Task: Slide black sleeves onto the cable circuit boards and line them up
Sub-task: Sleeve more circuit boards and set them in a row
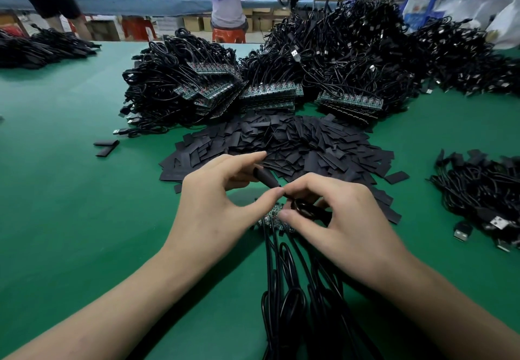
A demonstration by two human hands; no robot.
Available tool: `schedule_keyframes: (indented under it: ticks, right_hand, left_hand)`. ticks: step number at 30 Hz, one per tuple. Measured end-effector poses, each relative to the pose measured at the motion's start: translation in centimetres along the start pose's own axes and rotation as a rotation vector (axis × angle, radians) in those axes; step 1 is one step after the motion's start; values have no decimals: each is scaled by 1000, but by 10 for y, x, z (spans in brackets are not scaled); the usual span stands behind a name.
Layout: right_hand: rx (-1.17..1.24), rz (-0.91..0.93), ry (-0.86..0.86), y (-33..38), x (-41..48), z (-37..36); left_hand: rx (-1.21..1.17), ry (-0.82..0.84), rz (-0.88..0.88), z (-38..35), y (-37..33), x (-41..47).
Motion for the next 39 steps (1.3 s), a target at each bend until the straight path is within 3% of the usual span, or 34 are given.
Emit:
schedule_keyframes:
  ticks: [5,9,12,15,20,22,24,27,29,34,37,39]
  right_hand:
    - [-11,36,46,4,2,-5]
    - [7,-18,-23,-4,2,6]
    - [24,-163,-167,-29,1,38]
    - [-179,-369,-334,-63,-8,89]
    - [-461,-784,-282,-121,-36,140]
    - [-557,-819,-224,-120,-36,139]
    - [-545,-692,-194,-99,-24,124]
    - [-300,-375,-95,-52,1,80]
    - [-120,-285,49,-31,10,41]
    - [122,-325,291,-28,9,-14]
    - [678,-311,440,-19,3,-38]
    - [907,-293,493,-9,-2,-50]
  left_hand:
    - [-21,1,58,1,9,0]
    - [-49,75,99,-4,14,3]
    - [76,226,141,-9,20,7]
    - [205,360,138,-14,24,8]
    - [339,589,115,-29,31,4]
    - [391,628,92,-31,32,3]
    - [410,647,86,-32,33,1]
    - [399,652,103,-31,33,0]
    - [288,636,148,-30,33,1]
    - [-298,581,278,-33,32,3]
    - [-522,526,311,-35,32,3]
    - [-622,483,336,-37,33,1]
Point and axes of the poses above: each hand's wrist, its own x-axis towards the middle knuckle, its own z-axis out of the back of the hand, y = z × x, the point moved 10 cm from there along x, towards the middle knuckle, and after that the axes turned 11 degrees about y, right-handed, at the moved point
